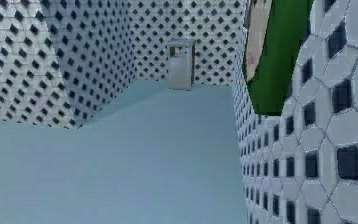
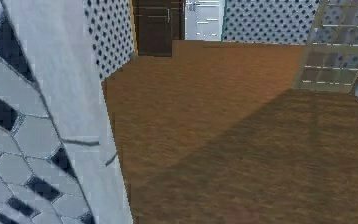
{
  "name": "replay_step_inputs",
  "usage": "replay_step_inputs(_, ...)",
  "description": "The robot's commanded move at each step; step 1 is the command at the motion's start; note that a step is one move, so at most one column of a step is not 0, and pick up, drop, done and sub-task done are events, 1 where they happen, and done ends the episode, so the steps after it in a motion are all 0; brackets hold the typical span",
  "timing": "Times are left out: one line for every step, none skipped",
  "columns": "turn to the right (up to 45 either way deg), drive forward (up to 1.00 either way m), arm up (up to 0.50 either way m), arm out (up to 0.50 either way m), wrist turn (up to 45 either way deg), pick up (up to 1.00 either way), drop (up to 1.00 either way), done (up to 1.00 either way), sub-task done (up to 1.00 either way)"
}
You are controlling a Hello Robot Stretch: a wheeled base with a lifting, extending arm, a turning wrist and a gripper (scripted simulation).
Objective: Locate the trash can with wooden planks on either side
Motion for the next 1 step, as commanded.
replay_step_inputs(0.0,0.8,0.0,0.0,0.0,0.0,0.0,0.0,0.0)
